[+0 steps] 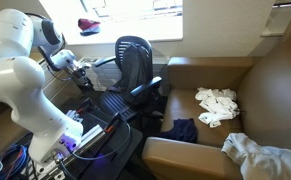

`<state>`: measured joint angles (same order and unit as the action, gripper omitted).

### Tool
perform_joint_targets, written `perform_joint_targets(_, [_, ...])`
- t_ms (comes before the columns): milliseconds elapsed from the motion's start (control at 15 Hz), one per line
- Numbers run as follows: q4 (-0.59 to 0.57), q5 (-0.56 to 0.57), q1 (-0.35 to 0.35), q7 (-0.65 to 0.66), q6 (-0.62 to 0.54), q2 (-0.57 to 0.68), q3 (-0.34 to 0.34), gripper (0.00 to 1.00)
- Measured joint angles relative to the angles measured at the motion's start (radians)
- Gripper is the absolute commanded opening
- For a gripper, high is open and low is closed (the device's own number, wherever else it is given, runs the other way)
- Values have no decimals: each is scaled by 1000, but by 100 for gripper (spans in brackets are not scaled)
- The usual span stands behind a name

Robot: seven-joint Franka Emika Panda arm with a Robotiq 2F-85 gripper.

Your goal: Take the belt off the seat and put it on the back of the chair

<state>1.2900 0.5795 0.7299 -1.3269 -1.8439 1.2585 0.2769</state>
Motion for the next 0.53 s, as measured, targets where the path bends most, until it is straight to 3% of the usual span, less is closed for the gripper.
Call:
perform_joint_targets(333, [-98, -9, 34, -57, 46, 45, -1, 100])
perform_joint_targets(533, [-99, -41, 29, -23, -8, 48, -12, 100])
